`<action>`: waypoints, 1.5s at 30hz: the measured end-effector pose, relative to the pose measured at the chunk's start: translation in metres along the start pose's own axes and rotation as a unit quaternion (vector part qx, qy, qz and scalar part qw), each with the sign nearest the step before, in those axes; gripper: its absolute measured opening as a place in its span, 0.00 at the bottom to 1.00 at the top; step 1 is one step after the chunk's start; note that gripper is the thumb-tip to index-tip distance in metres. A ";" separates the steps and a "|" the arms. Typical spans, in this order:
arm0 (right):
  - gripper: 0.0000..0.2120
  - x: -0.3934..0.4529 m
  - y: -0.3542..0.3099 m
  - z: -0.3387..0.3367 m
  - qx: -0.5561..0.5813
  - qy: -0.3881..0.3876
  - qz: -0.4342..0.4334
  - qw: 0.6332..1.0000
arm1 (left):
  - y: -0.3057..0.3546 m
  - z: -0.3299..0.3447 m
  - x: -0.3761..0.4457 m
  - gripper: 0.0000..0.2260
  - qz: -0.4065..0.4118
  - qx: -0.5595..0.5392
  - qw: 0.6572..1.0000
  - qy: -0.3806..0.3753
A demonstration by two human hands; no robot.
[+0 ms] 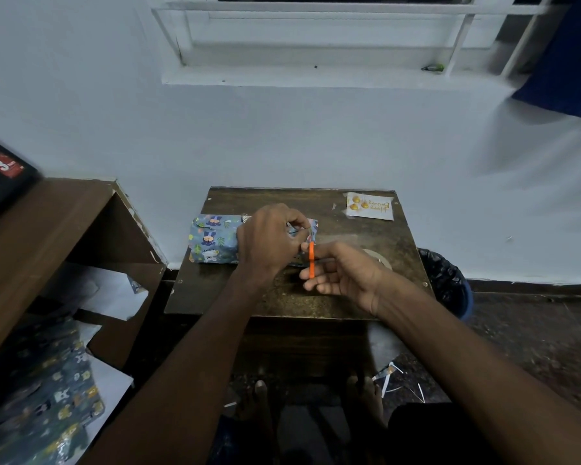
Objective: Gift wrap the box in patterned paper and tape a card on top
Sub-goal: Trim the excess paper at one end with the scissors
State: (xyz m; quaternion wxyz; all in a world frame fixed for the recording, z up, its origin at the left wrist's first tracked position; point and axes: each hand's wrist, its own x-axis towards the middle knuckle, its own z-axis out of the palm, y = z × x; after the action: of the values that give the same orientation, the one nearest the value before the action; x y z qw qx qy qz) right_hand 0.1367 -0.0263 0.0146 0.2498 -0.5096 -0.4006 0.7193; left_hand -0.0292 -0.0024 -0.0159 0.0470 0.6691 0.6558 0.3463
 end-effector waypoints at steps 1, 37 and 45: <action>0.08 0.000 0.000 0.000 0.005 -0.001 0.000 1.000 | 0.000 0.000 0.000 0.03 0.002 0.002 1.000 0.000; 0.06 0.018 0.003 -0.005 0.022 0.028 -0.021 0.999 | -0.003 -0.002 0.002 0.02 0.054 0.012 0.998 -0.026; 0.07 0.024 0.001 -0.006 0.026 0.036 -0.016 0.999 | -0.004 -0.003 0.002 0.04 0.046 -0.002 0.998 -0.041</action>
State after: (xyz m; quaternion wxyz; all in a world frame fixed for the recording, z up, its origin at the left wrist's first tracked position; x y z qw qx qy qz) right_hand 0.1333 -0.0061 0.0003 0.2887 -0.5220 -0.3809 0.7065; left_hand -0.0341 -0.0014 -0.0148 0.0590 0.7123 0.6208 0.3222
